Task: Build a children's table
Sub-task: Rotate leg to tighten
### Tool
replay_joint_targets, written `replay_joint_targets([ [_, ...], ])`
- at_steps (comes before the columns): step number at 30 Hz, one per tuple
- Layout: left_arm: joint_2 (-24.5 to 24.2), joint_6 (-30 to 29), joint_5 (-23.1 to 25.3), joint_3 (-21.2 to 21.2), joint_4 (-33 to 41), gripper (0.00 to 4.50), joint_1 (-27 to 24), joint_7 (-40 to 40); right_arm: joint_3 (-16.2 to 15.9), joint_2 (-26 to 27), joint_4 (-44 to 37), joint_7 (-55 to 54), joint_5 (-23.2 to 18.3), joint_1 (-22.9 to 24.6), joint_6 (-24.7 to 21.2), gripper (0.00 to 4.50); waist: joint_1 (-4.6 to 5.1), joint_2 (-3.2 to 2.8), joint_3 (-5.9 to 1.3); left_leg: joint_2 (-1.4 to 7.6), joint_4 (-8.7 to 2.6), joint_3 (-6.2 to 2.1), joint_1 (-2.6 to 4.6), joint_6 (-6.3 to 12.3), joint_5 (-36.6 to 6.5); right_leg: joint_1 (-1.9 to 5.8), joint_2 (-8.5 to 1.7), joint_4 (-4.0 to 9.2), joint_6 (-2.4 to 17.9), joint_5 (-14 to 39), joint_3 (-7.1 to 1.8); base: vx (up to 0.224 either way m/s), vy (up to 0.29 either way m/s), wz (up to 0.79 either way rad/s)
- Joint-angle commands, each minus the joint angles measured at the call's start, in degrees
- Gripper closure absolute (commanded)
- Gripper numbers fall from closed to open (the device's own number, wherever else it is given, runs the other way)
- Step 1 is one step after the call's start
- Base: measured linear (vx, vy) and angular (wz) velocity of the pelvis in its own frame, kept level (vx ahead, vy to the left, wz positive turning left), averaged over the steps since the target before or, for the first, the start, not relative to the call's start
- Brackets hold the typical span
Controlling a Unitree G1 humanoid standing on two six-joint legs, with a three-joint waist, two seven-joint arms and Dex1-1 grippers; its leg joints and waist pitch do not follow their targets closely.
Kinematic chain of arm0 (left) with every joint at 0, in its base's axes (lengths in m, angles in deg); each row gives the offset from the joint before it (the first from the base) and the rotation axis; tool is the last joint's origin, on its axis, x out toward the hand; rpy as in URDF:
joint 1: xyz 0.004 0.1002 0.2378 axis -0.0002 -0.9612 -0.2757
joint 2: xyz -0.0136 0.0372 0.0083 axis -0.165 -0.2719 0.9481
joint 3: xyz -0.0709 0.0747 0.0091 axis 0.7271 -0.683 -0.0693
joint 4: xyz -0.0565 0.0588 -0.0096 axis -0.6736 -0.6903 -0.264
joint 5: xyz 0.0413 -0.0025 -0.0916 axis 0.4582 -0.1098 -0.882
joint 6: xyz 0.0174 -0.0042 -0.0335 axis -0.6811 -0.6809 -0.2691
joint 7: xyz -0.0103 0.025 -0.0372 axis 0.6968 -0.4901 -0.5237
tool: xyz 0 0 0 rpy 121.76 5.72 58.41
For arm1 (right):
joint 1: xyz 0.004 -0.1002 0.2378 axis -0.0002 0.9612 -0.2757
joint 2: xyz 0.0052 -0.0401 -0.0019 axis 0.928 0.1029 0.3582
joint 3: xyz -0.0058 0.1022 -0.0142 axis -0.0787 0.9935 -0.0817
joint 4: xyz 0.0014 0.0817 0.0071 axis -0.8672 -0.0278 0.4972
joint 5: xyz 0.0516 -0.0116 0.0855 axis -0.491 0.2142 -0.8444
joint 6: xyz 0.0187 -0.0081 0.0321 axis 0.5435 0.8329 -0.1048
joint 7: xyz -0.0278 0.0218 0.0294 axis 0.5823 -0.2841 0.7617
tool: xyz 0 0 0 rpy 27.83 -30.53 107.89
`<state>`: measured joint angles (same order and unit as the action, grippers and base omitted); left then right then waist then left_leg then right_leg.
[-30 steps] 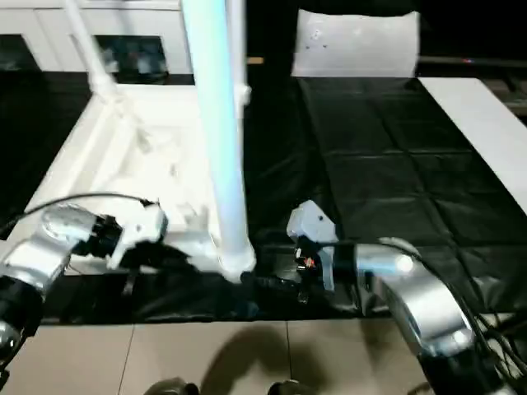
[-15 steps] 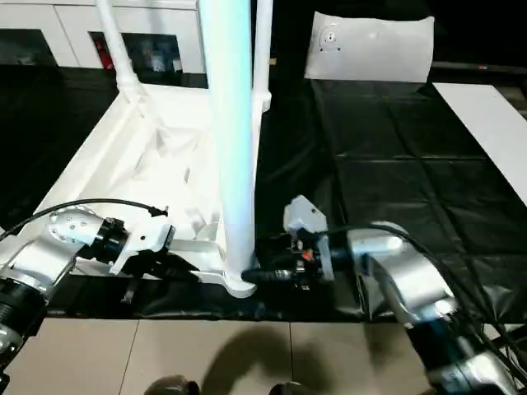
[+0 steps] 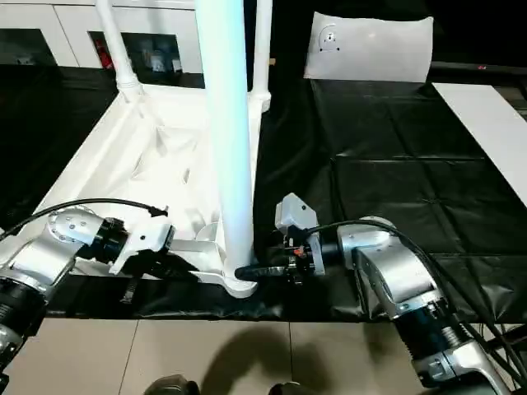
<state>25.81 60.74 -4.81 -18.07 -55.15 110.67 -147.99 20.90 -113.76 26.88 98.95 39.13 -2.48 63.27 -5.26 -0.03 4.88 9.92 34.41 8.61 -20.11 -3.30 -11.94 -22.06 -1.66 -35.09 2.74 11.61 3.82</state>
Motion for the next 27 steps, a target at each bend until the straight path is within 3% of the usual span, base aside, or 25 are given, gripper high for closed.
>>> replay_joint_targets([
  [1,0.4,0.4,-0.1,-1.0,2.6,4.50,0.2,-2.2,0.4,0.0,0.5,0.4,-0.8,-0.8,-1.5,1.34,0.07,0.12,-4.11,3.68,-3.78,-0.49,0.01,4.05,-2.2,3.23,-6.92,3.35,12.4,4.5,-3.68,0.000,0.000,0.00],
  [3,0.3,0.4,-0.1,-1.1,2.5,4.50,0.3,-2.2,0.6,0.2,0.4,1.0,-1.5,-0.8,-2.3,1.67,0.05,0.10,-4.14,3.75,-3.78,-0.51,0.04,4.20,-2.1,3.23,-6.89,3.32,12.4,4.3,-3.68,0.000,0.000,0.00],
  [7,0.3,0.3,0.0,-1.1,2.6,4.50,0.2,-2.3,1.0,0.8,1.0,1.3,-2.1,-1.1,-3.0,1.71,0.11,0.03,-4.05,3.73,-3.80,-0.50,0.04,4.06,-2.4,3.14,-6.94,3.37,12.6,4.6,-3.68,0.000,0.000,0.00],
  [9,0.2,0.3,0.0,-1.1,2.6,4.50,0.2,-2.4,1.0,1.2,1.3,1.2,-2.1,-1.1,-2.8,2.05,0.07,0.02,-4.01,3.71,-3.81,-0.47,0.05,3.87,-2.6,3.12,-6.92,3.43,12.6,4.8,-3.69,0.000,0.000,0.00],
  [14,0.2,0.2,0.0,-1.1,2.6,4.50,0.2,-2.4,1.3,1.6,1.3,1.3,-2.7,-0.9,-3.5,2.39,0.09,0.04,-3.93,3.71,-3.89,-0.50,0.02,3.51,-3.2,3.22,-7.06,3.53,12.4,5.7,-3.73,0.000,0.000,0.00],
  [20,0.9,-2.4,-1.0,0.0,2.8,4.50,-0.2,-0.8,1.6,1.3,-0.7,0.7,-4.1,0.3,-6.4,2.46,0.06,-0.11,-3.89,3.81,-3.95,-0.56,0.13,3.39,-3.1,3.10,-6.96,3.49,12.5,5.5,-3.72,0.000,0.000,0.00],
  [23,2.8,-7.5,-2.5,1.8,4.9,4.50,-0.7,3.4,2.4,1.7,-5.7,-3.2,-5.2,3.2,-10.9,2.46,0.04,-0.23,-3.59,3.99,-4.08,-0.60,0.25,3.11,-3.6,2.90,-6.85,3.58,12.5,5.6,-3.83,0.000,0.000,0.00],
  [26,4.6,-10.4,-2.7,2.8,5.8,4.50,-0.4,7.2,3.2,4.0,-7.8,-9.2,-4.1,5.0,-12.1,2.46,0.11,-0.08,-3.37,3.82,-4.25,-0.57,0.30,2.47,-4.7,2.83,-7.00,3.99,11.8,8.5,-3.89,0.000,0.000,0.00],
  [27,4.8,-10.7,-2.5,2.9,5.8,4.50,-0.3,7.7,3.3,4.4,-7.9,-10.1,-3.9,5.1,-12.3,2.46,0.42,0.01,-3.19,3.52,-4.32,-0.59,0.18,1.96,-6.2,2.90,-7.01,4.34,11.3,11.9,-3.77,0.000,0.000,0.00],
])
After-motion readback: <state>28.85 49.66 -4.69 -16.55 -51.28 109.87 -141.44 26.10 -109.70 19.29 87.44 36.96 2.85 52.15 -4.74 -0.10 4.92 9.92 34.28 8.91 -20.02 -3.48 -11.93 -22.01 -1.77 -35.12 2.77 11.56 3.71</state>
